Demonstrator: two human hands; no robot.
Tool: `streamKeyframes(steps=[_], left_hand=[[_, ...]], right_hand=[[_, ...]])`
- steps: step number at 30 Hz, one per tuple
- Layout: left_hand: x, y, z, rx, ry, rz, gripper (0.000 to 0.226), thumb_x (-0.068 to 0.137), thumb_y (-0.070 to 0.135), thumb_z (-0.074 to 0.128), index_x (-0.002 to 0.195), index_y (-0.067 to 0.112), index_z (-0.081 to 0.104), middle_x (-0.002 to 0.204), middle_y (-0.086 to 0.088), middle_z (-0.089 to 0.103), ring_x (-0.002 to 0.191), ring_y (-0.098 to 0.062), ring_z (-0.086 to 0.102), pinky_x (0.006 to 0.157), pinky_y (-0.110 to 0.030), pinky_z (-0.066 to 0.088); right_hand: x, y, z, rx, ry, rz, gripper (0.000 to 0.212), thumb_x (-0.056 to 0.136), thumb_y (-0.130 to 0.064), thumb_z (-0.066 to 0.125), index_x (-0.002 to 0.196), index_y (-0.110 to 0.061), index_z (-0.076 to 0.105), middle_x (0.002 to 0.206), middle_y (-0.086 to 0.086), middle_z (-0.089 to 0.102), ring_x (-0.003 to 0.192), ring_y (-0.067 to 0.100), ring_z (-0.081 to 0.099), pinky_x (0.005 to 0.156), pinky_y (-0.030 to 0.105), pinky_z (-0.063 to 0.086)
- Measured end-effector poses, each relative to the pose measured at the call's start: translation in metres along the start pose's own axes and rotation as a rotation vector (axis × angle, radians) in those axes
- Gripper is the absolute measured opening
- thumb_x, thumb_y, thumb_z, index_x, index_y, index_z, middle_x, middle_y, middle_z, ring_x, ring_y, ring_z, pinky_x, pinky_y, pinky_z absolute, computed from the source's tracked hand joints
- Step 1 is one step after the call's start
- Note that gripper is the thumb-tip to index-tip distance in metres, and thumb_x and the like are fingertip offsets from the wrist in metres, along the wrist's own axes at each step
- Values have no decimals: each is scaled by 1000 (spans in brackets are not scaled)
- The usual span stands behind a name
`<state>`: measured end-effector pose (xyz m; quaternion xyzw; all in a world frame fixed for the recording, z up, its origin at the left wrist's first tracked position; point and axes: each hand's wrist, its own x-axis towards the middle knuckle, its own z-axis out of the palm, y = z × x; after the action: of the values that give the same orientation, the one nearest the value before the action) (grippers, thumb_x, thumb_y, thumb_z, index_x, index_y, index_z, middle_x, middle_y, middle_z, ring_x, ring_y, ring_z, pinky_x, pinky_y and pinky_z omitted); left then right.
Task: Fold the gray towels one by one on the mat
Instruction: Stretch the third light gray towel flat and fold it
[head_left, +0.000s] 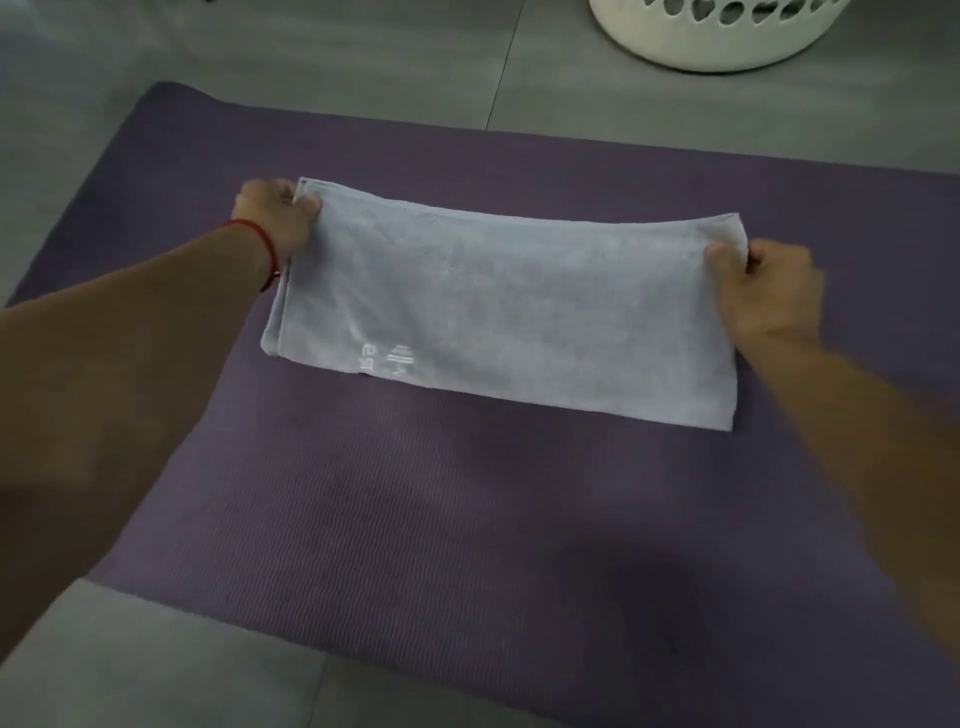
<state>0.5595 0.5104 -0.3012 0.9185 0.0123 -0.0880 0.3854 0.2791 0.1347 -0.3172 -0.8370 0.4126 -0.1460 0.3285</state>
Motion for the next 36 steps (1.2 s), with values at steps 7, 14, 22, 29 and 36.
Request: streamKeyframes(steps=[7, 14, 22, 29, 36], left_hand=[[13, -22, 43, -82, 118, -113, 14, 89, 36, 63, 85, 23, 67, 77, -1, 61, 62, -19, 56, 59, -30, 52], [19, -9, 38, -30, 55, -140, 19, 92, 33, 61, 103, 21, 72, 86, -3, 67, 56, -13, 62, 51, -28, 53], [-165, -21, 71, 691, 171, 593, 55, 97, 42, 41, 145, 17, 42, 155, -20, 32, 142, -41, 30, 110, -61, 25], [-217, -15, 113, 819, -248, 601, 84, 90, 66, 21, 160, 22, 9, 167, -18, 2, 153, -43, 0, 115, -74, 4], [-263, 70, 176, 641, -427, 874, 94, 79, 61, 60, 153, 14, 25, 158, -8, 28, 147, -34, 22, 117, -61, 16]], right_hand=[[10, 18, 37, -227, 132, 17, 38, 95, -52, 55, 92, -14, 55, 87, 8, 61, 83, 33, 57, 68, 36, 37], [17, 15, 26, -103, 54, 95, 41, 96, -51, 55, 103, -12, 60, 98, 8, 66, 93, 31, 63, 72, 35, 46], [-74, 27, 9, -233, -40, 114, 53, 93, -46, 57, 117, 2, 52, 124, 22, 53, 113, 41, 49, 90, 48, 46], [-89, -1, -12, -150, -261, 400, 52, 93, -52, 57, 113, -3, 52, 111, 14, 59, 98, 36, 59, 79, 40, 48], [-51, -8, -21, 198, -252, 571, 39, 77, -42, 75, 97, -12, 60, 102, 8, 70, 88, 29, 69, 79, 43, 60]])
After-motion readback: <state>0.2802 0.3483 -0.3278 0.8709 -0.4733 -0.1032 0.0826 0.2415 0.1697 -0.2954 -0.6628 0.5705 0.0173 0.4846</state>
